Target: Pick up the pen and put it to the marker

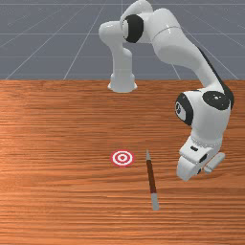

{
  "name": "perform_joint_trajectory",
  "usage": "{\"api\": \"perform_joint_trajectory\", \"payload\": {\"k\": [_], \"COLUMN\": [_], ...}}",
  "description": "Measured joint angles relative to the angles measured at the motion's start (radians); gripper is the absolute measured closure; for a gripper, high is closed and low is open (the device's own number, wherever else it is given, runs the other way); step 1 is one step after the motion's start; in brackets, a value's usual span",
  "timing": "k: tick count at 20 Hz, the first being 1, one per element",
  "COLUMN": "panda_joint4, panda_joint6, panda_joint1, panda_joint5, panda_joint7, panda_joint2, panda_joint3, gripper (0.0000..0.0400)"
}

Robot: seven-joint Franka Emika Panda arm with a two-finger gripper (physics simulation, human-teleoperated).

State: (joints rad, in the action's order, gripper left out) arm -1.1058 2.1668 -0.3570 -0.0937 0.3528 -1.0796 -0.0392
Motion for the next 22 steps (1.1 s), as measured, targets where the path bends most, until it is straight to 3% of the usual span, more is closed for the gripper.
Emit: {"api": "perform_joint_trajectory", "payload": {"k": [2, 4, 5, 6, 8, 11, 14, 15, 19, 20, 22], "panda_joint4": [-0.075, -0.086, -0.129, -0.084, -0.081, -0.044, 0.013, 0.207, 0.28, 0.21, 0.374], "panda_joint6": [0.033, 0.029, 0.08, 0.015, 0.007, -0.012, -0.032, -0.17, -0.177, -0.128, -0.205], "panda_joint1": [0.001, 0.028, 0.043, 0.069, 0.103, 0.102, 0.07, 0.007, 0.025, 0.04, 0.037], "panda_joint5": [0.005, 0.037, 0.073, 0.104, 0.177, 0.207, 0.162, 0.181, 0.156, 0.136, 0.138], "panda_joint7": [-0.042, -0.213, -0.346, -0.521, -0.845, -0.973, -0.764, -0.52, -0.546, -0.563, -0.567], "panda_joint2": [0.042, 0.051, 0.071, 0.051, 0.048, 0.028, -0.007, -0.103, -0.144, -0.112, -0.199], "panda_joint3": [0.01, 0.042, 0.059, 0.092, 0.141, 0.162, 0.134, 0.039, 0.065, 0.087, 0.083], "gripper": [0.04, 0.04, 0.04, 0.04, 0.04, 0.04, 0.04, 0.04, 0.04, 0.04, 0.04]}}
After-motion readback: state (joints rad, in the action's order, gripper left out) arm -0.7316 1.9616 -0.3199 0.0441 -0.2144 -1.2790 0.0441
